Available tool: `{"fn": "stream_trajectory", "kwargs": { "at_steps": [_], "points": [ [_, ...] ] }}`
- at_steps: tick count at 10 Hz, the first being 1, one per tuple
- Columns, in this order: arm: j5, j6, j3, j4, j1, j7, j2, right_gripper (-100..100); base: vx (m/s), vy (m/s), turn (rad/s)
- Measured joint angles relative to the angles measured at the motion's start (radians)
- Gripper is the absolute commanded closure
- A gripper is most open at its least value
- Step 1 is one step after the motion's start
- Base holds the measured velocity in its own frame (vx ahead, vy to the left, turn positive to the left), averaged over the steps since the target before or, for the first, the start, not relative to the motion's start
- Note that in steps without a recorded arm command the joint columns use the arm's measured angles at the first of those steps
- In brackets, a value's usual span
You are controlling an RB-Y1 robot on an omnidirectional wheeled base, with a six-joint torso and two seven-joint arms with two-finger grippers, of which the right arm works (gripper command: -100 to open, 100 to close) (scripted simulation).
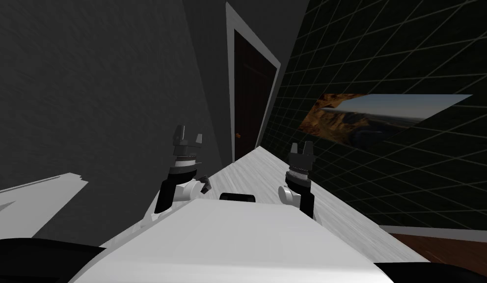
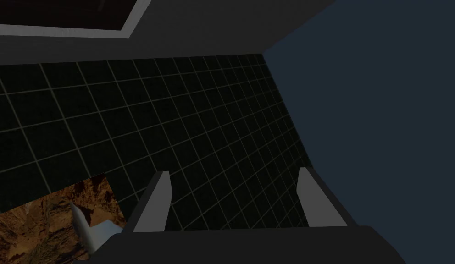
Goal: Pull the door open
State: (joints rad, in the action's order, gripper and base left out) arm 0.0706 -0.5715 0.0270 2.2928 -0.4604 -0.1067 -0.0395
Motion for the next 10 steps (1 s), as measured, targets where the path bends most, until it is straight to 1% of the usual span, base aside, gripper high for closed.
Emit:
{"fn": "stream_trajectory", "kwargs": {
  "at_steps": [1, 2, 3, 5, 7, 8, 9, 10],
  "points": [
    [-0.008, -0.006, -0.003, -0.022, 0.007, -0.009, -0.005, -100, 0.175, -0.015, -0.034],
    [-0.023, -0.009, -0.016, -0.042, 0.01, -0.032, -0.003, -100, 0.135, 0.012, -0.013],
    [-0.029, -0.013, -0.016, -0.063, 0.018, -0.046, -0.008, -100, 0.094, 0.005, -0.002],
    [-0.045, -0.017, -0.025, -0.096, 0.029, -0.071, -0.011, -100, 0.086, 0.0, -0.002],
    [-0.061, -0.027, -0.034, -0.126, 0.032, -0.096, -0.015, -100, 0.087, -0.008, -0.004],
    [-0.07, -0.027, -0.038, -0.147, 0.043, -0.11, -0.017, -100, 0.08, -0.019, -0.001],
    [-0.079, -0.034, -0.042, -0.171, 0.047, -0.125, -0.02, -100, 0.1, -0.02, -0.004],
    [-0.089, -0.034, -0.046, -0.193, 0.061, -0.141, -0.022, -100, 0.104, -0.018, -0.001]
  ]
}}
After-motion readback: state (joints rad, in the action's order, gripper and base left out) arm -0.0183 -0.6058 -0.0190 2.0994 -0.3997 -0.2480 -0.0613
